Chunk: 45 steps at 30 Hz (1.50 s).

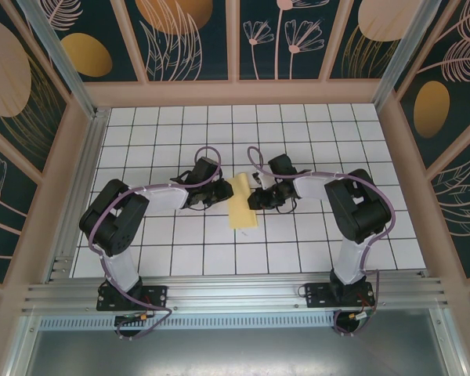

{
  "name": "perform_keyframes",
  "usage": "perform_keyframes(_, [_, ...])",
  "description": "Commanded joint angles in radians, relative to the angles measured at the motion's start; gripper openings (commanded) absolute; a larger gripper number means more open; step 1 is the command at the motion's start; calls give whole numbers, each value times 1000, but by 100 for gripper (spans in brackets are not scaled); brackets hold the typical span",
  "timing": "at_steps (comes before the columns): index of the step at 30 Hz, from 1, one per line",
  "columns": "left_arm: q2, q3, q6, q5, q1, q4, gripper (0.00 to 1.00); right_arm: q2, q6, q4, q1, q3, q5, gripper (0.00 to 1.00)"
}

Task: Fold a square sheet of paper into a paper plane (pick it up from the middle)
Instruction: First fold in half a square sheet of paper at the center of the table, then hold the square sheet of paper at the center of the table.

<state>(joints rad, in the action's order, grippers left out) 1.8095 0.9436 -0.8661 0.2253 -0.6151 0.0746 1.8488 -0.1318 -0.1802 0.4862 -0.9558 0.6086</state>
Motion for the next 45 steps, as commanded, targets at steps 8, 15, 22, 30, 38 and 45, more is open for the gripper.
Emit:
perform_keyframes(8, [19,7,19,21,5,4,21,57,77,-68,0,-20,-149,22])
perform_keyframes(15, [-5,8,-2,-30,5,2,21,57,89,-79,8,-28,-176,23])
perform_keyframes(22, [-12,9,-25,-35,5,19,21,63,103,-84,11,-35,-191,23])
perform_keyframes(30, [-2,3,-24,2,6,40,21,74,110,-88,16,-41,-217,23])
perform_keyframes(38, [19,-2,-17,39,6,48,21,84,112,-92,19,-48,-232,23])
perform_keyframes(45, [28,-16,-15,43,6,49,18,89,110,-91,20,-49,-240,24])
